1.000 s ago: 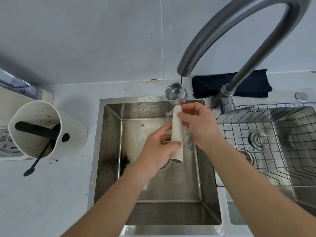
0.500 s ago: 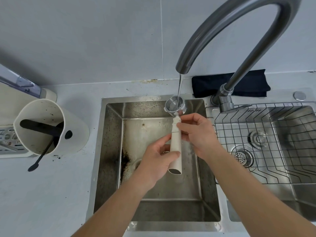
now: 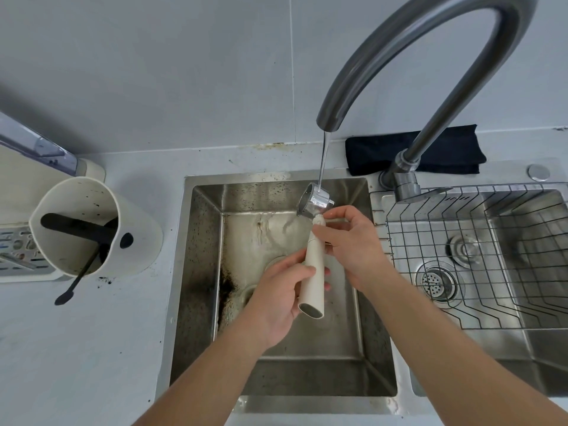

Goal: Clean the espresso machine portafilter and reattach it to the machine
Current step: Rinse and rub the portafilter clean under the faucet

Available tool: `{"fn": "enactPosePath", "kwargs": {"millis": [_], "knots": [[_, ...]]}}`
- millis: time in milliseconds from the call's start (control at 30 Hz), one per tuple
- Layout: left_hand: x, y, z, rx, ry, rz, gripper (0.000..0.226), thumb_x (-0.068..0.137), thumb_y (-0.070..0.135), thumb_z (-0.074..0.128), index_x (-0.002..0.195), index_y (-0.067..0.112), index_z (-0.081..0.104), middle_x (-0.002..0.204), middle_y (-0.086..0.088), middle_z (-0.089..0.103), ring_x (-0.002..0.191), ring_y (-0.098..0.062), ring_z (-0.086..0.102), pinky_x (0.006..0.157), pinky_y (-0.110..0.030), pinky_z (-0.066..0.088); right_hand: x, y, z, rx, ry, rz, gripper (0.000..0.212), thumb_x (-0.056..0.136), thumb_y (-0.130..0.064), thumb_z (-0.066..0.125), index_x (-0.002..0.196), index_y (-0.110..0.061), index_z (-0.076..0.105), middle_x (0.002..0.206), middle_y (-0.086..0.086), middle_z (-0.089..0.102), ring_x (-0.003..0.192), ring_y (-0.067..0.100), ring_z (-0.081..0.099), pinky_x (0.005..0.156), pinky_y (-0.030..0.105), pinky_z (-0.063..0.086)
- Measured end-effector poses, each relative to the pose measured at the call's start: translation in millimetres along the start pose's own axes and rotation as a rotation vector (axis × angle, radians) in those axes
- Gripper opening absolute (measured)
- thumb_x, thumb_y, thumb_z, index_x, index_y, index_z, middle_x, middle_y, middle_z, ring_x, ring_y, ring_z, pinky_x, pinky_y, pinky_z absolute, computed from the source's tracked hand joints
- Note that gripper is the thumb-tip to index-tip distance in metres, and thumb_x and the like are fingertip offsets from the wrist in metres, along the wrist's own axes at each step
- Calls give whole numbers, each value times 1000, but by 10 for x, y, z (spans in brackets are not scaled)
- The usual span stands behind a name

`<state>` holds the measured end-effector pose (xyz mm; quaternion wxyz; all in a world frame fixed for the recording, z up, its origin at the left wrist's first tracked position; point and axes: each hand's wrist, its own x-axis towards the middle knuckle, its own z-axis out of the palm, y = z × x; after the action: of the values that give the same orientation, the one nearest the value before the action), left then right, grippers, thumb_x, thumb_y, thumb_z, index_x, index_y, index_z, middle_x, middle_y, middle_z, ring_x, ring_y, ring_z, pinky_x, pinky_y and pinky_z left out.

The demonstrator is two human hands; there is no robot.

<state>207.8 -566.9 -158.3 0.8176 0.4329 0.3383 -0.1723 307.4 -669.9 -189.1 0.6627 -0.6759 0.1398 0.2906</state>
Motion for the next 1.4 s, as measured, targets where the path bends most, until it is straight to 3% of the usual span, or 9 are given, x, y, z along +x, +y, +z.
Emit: {"fn": "enactPosePath", "kwargs": {"millis": [267,433,633,767,933,1033,1133,1300,1400], "knots": [[48,147,102,-95,45,-20,25,95,7,50,116,5,62,82,-15,72,66,-21,66,59,-31,55,63,-71,14,35,21,36,18,80,-8,77,88,-13,61,90,12,66,76,23,64,73,37,56],[101,218,135,-107,59,-20,22,95,8,50,112,4,62,81,-16,70,63,-20,66,56,-29,55,87,-126,16,123,14,56,14,83,-2,72,89,-8,61,84,9,63,77,23,62,78,36,57],[107,173,117,55,103,50,20,92,10,58,107,15,70,88,-11,68,76,-21,64,70,-33,53,85,-143,-15,139,-29,77,13,85,2,68,95,-5,62,90,12,66,82,22,66,84,38,59],[68,88,115,167,140,140,28,85,11,66,104,30,72,87,-7,69,81,-24,67,83,-44,55,60,-136,-25,159,-64,106,14,86,4,64,98,-3,63,95,15,68,84,23,67,74,32,59],[5,26,91,245,184,170,44,86,5,66,122,30,61,101,-14,64,74,-24,73,65,-35,58,15,-115,-15,172,-84,116,16,86,8,61,99,0,63,91,13,70,78,19,69,67,26,58],[-25,-6,67,290,202,182,50,82,4,69,122,32,60,100,-13,66,72,-20,72,67,-37,60,-22,-88,-30,169,-81,107,14,85,9,61,96,0,63,89,13,70,78,19,70,69,27,58],[-51,-28,49,363,215,168,51,80,8,71,117,40,57,95,-11,70,64,-13,65,53,-29,50,-59,-47,-33,169,-73,94,14,84,11,61,93,0,64,89,12,69,80,19,69,74,31,58],[-47,-50,53,330,198,141,31,90,18,63,111,40,58,91,-11,74,64,-13,61,58,-31,47,-112,-3,-54,184,-69,86,17,85,12,60,98,2,64,86,11,70,75,16,70,79,34,58],[-49,-74,53,269,190,158,30,91,12,60,115,31,58,88,-13,70,65,-18,67,60,-32,51,-148,1,-70,181,-80,84,19,86,11,61,103,4,63,89,13,70,76,17,71,77,31,60]]}}
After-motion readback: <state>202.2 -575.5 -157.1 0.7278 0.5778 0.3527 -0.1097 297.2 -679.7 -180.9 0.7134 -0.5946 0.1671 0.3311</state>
